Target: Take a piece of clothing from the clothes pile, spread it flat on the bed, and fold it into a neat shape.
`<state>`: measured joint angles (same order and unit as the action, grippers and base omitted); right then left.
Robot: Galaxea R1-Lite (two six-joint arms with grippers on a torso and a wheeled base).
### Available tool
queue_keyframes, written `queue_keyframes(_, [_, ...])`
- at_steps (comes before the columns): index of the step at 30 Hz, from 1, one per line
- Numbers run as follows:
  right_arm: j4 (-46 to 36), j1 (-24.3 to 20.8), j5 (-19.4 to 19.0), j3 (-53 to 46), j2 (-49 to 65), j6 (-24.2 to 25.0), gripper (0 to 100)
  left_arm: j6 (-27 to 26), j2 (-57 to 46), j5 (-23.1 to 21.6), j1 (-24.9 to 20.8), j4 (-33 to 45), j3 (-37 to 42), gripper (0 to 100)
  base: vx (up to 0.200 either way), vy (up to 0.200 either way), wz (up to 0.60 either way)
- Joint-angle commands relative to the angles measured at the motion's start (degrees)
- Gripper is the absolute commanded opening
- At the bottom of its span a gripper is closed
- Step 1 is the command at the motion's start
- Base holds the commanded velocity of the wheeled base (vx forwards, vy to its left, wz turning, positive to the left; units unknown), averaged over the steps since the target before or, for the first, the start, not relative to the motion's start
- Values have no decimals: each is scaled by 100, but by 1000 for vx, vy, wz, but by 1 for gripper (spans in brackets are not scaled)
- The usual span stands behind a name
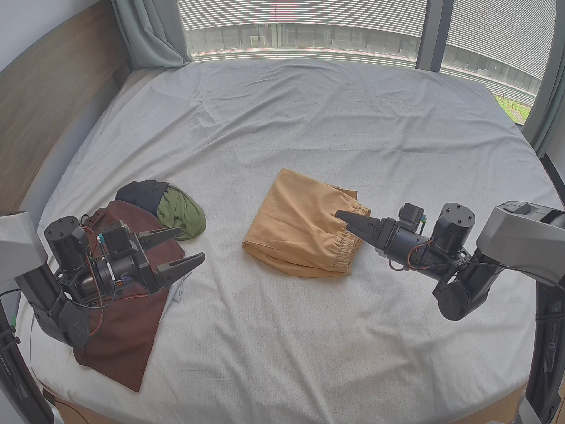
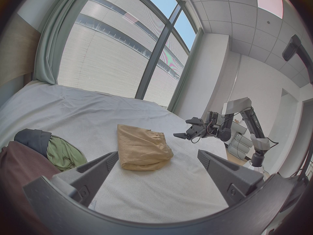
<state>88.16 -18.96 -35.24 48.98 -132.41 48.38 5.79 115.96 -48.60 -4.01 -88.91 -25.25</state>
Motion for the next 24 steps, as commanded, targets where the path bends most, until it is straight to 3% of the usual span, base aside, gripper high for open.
queue_keyframes(1, [-1,15,-18,182,172,48,100,1,6,0,6,-4,2,100,0,0,0])
queue_keyframes(9, [-80,32,17,1210,-637,198,100,1,23,0,-3,-4,11,100,0,0,0])
queue_keyframes(14, [-89,68,44,2142,-1744,163,100,1,23,0,-3,-4,11,100,0,0,0])
queue_keyframes(24, [-89,235,61,2502,-2403,136,100,1,50,0,-12,5,20,100,0,0,0])
